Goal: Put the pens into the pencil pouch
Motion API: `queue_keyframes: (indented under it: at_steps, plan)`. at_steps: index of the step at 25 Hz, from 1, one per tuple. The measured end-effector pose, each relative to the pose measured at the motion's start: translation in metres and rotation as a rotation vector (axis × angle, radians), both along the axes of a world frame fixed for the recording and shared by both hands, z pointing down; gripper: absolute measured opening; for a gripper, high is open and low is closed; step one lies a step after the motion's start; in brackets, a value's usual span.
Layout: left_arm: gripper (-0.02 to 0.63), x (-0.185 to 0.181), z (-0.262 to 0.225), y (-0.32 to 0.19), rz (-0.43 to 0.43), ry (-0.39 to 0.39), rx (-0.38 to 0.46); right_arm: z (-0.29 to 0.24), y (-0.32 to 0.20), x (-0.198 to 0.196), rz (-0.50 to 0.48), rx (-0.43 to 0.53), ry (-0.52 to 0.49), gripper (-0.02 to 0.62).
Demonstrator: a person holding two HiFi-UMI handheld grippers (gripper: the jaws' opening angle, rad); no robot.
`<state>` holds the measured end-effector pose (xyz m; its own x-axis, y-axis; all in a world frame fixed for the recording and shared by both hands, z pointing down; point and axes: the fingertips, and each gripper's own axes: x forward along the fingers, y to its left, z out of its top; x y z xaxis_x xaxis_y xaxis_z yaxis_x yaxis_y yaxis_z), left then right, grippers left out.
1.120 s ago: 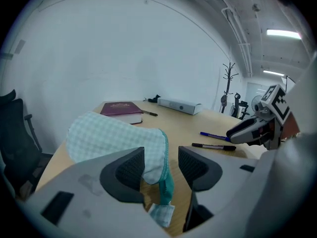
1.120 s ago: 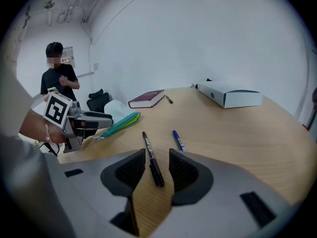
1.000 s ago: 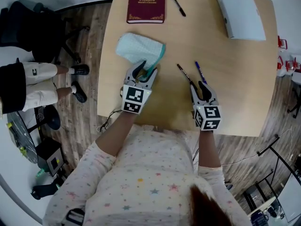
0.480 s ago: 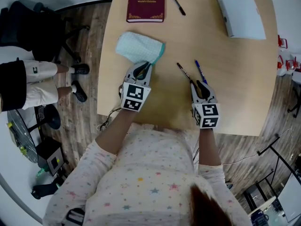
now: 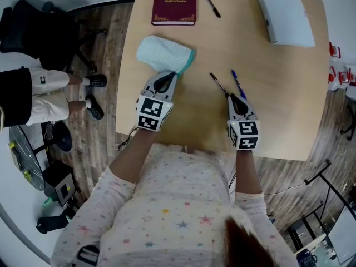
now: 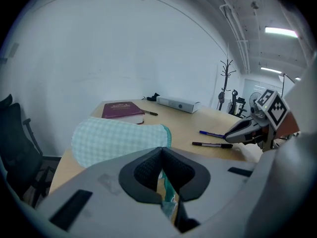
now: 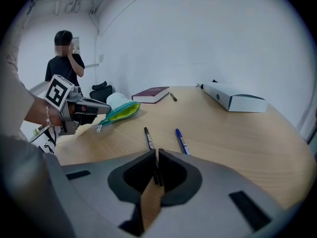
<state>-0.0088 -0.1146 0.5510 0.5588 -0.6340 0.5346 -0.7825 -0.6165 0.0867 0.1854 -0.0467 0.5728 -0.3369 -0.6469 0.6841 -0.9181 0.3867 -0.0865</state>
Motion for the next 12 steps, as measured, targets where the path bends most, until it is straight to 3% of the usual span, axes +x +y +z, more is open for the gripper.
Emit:
queue_keyframes:
  at_steps: [6, 12]
  plan:
    - [0.012, -0.011, -0.020, -0.003, -0.030, 0.082, -0.018, 0.007, 0.001, -0.003, -0.036, -0.018, 0.009, 0.090]
    - [0.012, -0.018, -0.035, -0.008, -0.042, 0.112, -0.015, 0.020, 0.004, -0.004, -0.062, -0.053, 0.057, 0.090]
